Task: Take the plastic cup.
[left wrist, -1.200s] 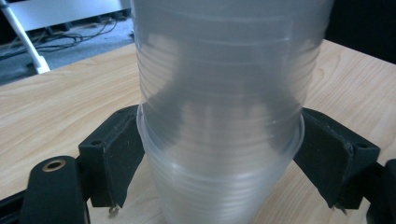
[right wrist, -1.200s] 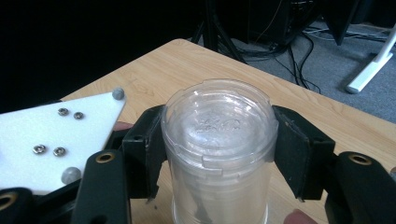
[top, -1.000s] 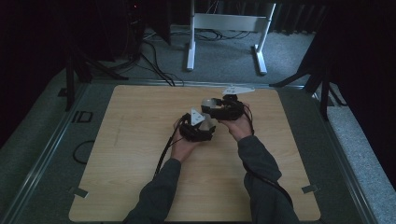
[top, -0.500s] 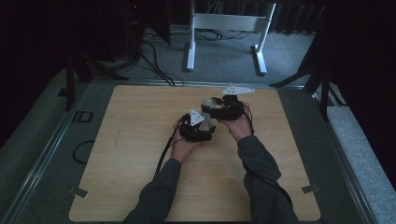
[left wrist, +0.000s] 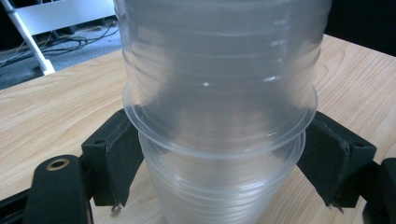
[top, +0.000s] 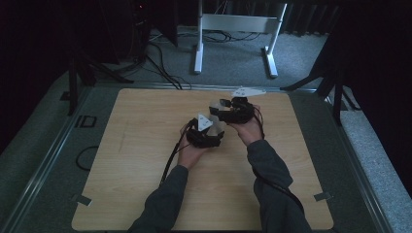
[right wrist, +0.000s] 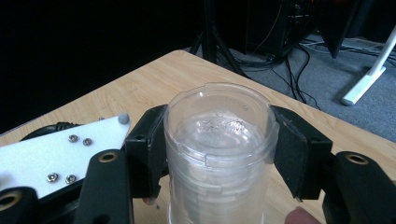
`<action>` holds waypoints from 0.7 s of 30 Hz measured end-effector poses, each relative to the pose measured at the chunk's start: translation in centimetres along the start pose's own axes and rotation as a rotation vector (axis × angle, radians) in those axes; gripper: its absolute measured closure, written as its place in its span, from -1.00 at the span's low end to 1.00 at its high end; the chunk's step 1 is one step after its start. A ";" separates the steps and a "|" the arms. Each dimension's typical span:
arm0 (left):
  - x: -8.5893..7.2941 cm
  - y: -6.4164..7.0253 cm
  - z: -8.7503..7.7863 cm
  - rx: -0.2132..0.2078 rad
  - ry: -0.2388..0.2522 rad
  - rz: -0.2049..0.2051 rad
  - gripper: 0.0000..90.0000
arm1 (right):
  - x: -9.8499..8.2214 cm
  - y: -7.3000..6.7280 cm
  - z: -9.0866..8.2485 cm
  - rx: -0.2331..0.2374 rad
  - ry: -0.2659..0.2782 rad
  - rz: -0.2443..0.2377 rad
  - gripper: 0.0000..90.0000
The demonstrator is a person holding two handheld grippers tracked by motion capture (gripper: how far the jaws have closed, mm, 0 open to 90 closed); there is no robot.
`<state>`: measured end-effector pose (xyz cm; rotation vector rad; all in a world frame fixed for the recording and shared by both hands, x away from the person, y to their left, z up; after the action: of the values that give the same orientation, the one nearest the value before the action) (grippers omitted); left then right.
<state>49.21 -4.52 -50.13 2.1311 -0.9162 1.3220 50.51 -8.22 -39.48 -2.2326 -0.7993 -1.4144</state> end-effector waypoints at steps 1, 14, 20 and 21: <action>0.0 0.0 0.0 -0.002 -0.001 -0.001 -0.55 | 0.1 0.0 -0.1 0.001 0.000 -0.001 -0.10; 0.4 -0.1 -0.6 0.025 0.012 -0.003 -0.68 | 1.2 -0.3 -0.5 -0.002 0.010 -0.015 -0.09; 0.6 -0.1 -1.0 0.005 0.016 -0.021 -0.68 | 1.7 -0.3 -0.7 -0.002 0.019 -0.008 -0.09; 0.7 -0.2 -1.1 0.005 0.015 -0.023 -0.68 | 1.7 -0.3 -0.7 -0.001 0.019 -0.009 -0.09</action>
<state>48.89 -3.84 -49.08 2.1264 -0.8807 1.3279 50.37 -7.92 -37.62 -2.2153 -0.8038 -1.4382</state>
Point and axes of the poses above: each handheld gripper's, and its own axes: z roughly forward along the jaws, x roughly out of its top, y roughly to its right, the point moved 10 cm from there along z, roughly forward along the jaws, and after that the axes turned 9 degrees about -x, right-handed, at the moved point
